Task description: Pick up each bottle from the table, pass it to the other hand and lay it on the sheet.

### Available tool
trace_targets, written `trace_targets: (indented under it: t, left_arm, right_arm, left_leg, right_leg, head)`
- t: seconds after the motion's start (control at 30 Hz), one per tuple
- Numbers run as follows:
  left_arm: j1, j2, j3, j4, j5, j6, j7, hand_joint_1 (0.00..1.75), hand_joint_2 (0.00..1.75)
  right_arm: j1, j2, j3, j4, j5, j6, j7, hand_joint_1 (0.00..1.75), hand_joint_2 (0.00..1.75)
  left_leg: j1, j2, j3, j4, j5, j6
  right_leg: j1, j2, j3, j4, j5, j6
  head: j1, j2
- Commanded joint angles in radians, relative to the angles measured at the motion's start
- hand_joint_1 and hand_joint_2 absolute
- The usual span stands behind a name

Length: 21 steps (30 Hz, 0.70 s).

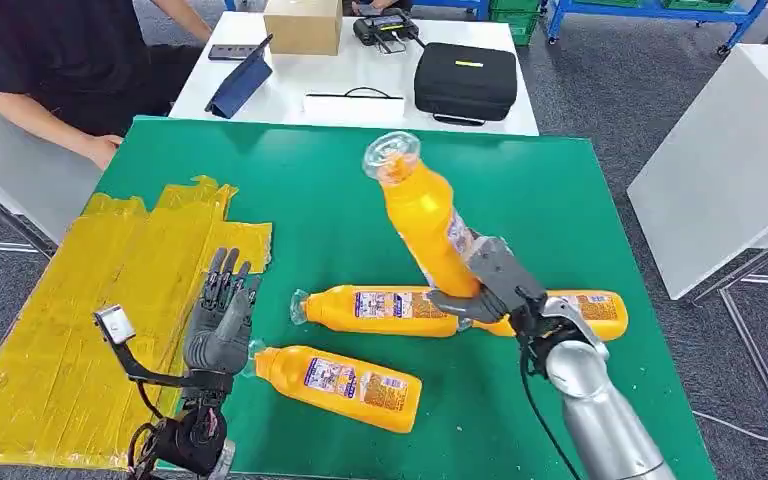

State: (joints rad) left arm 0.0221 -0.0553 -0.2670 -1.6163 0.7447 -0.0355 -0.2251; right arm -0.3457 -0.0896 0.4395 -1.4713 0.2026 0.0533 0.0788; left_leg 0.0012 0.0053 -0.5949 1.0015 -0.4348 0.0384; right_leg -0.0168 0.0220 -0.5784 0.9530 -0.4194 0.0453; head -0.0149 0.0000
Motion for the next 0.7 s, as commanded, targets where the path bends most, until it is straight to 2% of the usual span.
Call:
trace_targets:
  t: [0.03,0.23,0.57,0.7]
  left_arm:
    - [-0.128,-0.013,-0.089,0.101,0.037,-0.001,0.02,0.0,1.75]
    - [-0.194,-0.044,-0.119,0.102,0.037,0.013,0.015,0.0,1.75]
    - [-0.195,-0.045,-0.113,0.095,0.031,0.019,0.01,0.0,1.75]
    - [-0.206,-0.052,-0.096,0.083,0.035,0.035,0.015,0.0,1.75]
  right_arm:
    - [-0.066,0.1,0.047,0.033,0.086,-0.069,0.074,1.75,1.75]
    - [-0.047,0.148,0.056,0.082,0.128,-0.084,0.112,1.75,1.75]
    - [-0.056,0.161,0.053,0.091,0.14,-0.076,0.121,1.75,1.75]
    - [-0.099,0.198,0.105,0.143,0.26,-0.062,0.195,1.75,1.75]
  left_leg:
    - [-0.001,-0.001,0.001,0.0,0.0,-0.003]
    - [-0.001,-0.003,0.0,0.001,0.0,-0.003]
    - [-0.001,-0.002,-0.001,0.0,0.0,-0.002]
    - [-0.001,-0.001,-0.002,0.0,0.0,-0.002]
  right_leg:
    - [0.0,-0.003,0.0,0.002,-0.001,-0.003]
    - [-0.001,-0.004,0.0,0.001,-0.001,-0.003]
    - [-0.001,-0.002,-0.001,0.0,0.0,-0.002]
    - [-0.001,-0.001,-0.002,0.001,0.0,-0.002]
  head:
    - [0.0,0.0]
    - [0.0,0.0]
    - [0.0,0.0]
    - [0.0,0.0]
